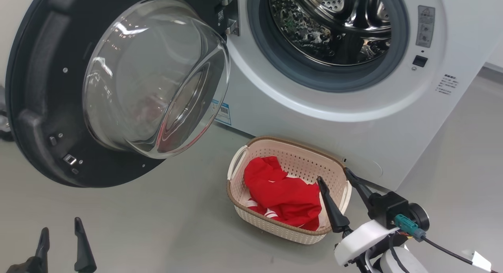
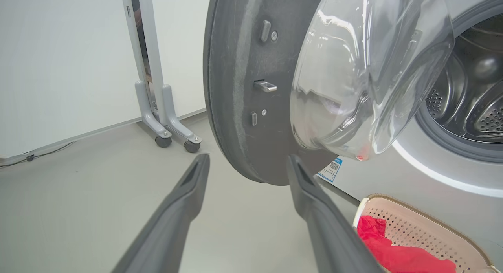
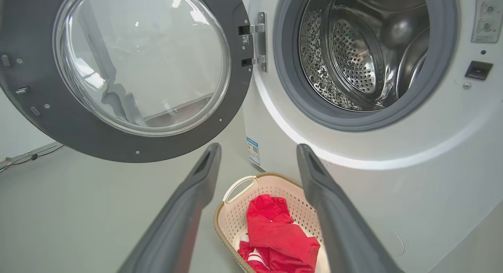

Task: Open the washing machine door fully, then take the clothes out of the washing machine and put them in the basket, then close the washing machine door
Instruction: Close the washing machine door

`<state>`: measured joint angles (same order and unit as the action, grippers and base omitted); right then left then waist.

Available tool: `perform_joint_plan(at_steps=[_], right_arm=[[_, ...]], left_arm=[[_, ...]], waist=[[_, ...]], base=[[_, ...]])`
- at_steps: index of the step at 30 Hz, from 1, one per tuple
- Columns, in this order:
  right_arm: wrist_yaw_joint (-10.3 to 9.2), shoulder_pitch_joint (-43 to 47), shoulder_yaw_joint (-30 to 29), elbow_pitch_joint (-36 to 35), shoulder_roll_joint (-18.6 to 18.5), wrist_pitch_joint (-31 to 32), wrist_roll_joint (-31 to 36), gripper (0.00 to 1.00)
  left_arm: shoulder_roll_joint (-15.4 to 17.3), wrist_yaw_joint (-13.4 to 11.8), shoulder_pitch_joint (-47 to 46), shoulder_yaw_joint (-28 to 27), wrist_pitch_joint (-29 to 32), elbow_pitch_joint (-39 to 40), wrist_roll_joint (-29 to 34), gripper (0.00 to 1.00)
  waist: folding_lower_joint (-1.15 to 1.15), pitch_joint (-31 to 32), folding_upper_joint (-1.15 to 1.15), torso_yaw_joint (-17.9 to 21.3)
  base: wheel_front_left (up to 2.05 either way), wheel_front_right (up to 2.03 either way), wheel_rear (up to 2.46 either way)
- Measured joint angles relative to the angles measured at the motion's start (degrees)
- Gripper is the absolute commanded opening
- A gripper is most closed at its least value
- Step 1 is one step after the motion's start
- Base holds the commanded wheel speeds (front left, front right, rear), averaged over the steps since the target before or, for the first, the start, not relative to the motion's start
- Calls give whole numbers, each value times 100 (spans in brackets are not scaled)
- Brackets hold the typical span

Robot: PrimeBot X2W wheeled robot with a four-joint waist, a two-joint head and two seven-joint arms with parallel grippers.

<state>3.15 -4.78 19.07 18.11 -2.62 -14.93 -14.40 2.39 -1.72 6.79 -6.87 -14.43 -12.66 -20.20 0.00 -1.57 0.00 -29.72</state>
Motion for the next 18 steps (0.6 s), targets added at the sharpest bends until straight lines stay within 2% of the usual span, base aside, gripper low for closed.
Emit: perform_joint_plan(at_steps=[7, 17, 18], right_arm=[[83, -214, 270, 187, -8, 0, -1, 100], [83, -360, 354, 355, -19, 0, -31, 100], [82, -370, 352, 361, -19, 0, -47, 100]], left_arm=[[-4, -103, 58, -145, 0, 66, -149, 100], [-7, -108, 144, -213, 0, 154, -308, 100], [-7, -108, 144, -213, 0, 151, -404, 90]], waist=[[0, -130, 0, -125], [0, -155, 0, -152], [0, -156, 0, -151]], base=[[0, 0, 0], [0, 0, 0], [0, 0, 0]])
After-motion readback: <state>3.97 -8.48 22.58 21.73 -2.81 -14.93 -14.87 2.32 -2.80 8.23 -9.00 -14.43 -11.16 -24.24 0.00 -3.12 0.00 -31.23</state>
